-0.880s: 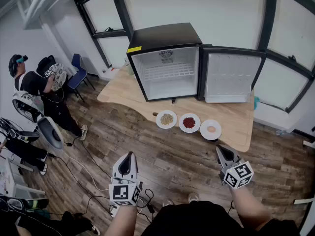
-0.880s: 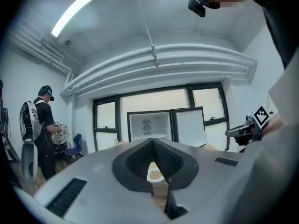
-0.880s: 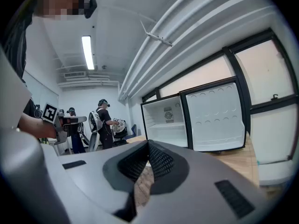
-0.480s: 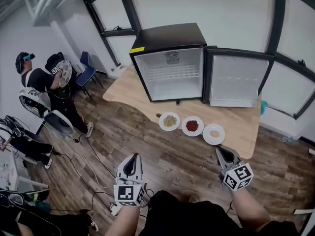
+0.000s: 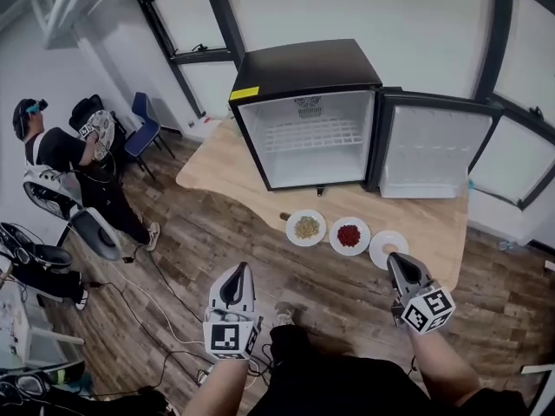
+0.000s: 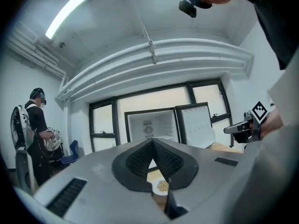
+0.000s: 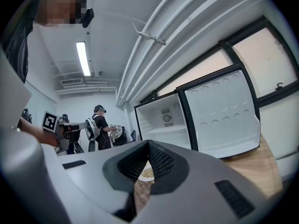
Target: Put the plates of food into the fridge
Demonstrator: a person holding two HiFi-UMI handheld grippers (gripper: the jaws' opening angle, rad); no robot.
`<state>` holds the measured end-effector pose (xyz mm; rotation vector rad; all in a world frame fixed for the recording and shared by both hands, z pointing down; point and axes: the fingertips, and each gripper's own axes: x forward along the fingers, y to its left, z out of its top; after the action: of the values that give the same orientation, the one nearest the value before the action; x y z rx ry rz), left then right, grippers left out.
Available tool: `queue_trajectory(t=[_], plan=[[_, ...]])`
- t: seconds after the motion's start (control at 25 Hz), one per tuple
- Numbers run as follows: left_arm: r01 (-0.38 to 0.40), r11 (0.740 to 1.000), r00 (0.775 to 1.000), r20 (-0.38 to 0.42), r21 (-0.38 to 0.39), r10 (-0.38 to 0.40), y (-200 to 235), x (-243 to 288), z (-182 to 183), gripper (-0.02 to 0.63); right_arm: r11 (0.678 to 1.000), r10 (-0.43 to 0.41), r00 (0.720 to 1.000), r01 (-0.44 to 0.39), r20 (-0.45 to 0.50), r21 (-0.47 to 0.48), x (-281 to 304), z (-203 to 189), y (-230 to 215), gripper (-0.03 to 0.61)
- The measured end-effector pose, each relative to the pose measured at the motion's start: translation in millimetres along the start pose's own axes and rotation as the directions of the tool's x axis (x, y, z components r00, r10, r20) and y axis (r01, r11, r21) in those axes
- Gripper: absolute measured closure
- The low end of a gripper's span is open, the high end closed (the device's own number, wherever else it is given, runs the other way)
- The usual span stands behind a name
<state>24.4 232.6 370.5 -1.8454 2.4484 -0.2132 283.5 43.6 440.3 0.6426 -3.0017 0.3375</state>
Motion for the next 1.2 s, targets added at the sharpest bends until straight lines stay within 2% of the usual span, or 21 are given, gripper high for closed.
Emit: queue_trajectory(t=[0.28,0.6,0.76,0.96,1.08,1.2], plan=[[0.101,0.995,0.995,0.016,-0.008,-0.101,46.2,83.0,-10.5,0.609,0.997,-0.083,0.997,0.083,-0.006,-0.007,50.3,6.9,-6.1,0.557],[0.253,0.967,0.966,0.060,-0.043,-0.250,71.4,175.9,-15.6,0.610,0.969,-0.245,0.969,0.245,-0.014,-0.008,101.8,15.0,-22.5,0.557],[0.382,0.923,0.924,0.058,-0.054,-0.379,65.2,209.0,-21.3,0.609,0.938,-0.346,0.938,0.346,-0.014,0.004,130.8,23.0,-28.4,0.557],[0.496,0.866,0.868,0.065,-0.068,-0.492,62.0,247.1,-26.6,0.609,0.891,-0.454,0.891,0.454,0.012,0.028,156.7,28.9,-27.9,0.557],[0.554,0.830,0.832,0.079,-0.067,-0.549,57.5,267.7,-25.8,0.609,0.849,-0.528,0.849,0.527,0.019,0.036,153.6,28.3,-33.2,0.557],[0.608,0.791,0.792,0.112,-0.062,-0.600,48.6,283.7,-23.1,0.609,0.785,-0.619,0.785,0.618,0.022,0.053,138.4,24.9,-39.5,0.557]])
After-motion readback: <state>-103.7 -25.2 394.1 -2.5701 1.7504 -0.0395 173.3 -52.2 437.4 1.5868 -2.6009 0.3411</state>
